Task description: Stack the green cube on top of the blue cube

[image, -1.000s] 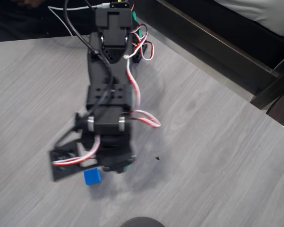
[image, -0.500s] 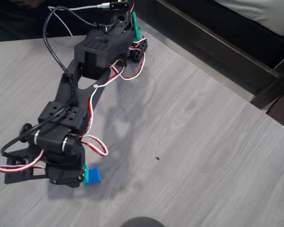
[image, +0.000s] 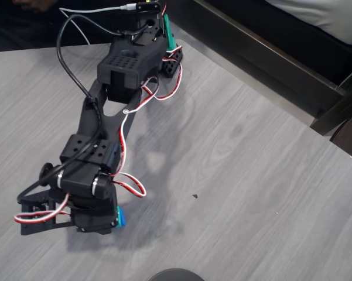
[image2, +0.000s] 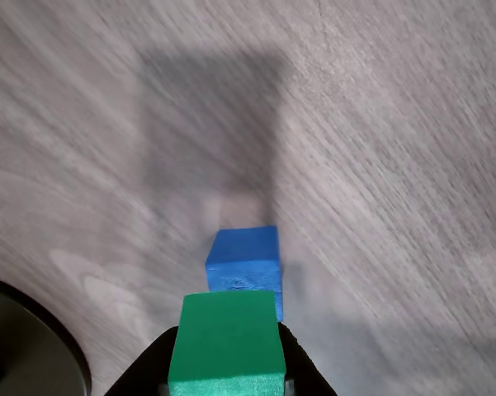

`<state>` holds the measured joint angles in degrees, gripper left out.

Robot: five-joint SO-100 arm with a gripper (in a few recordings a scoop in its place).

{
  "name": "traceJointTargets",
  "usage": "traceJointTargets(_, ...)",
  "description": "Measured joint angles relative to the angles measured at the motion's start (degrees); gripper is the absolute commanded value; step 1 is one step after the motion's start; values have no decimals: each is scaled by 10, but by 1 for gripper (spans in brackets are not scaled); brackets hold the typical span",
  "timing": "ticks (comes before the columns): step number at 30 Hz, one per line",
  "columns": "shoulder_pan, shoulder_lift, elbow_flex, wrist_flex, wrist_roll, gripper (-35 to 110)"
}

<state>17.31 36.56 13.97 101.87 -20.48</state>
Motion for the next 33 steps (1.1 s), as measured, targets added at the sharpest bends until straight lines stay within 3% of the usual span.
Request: traceJointTargets(33,-5,-18,-2,2,-11,0)
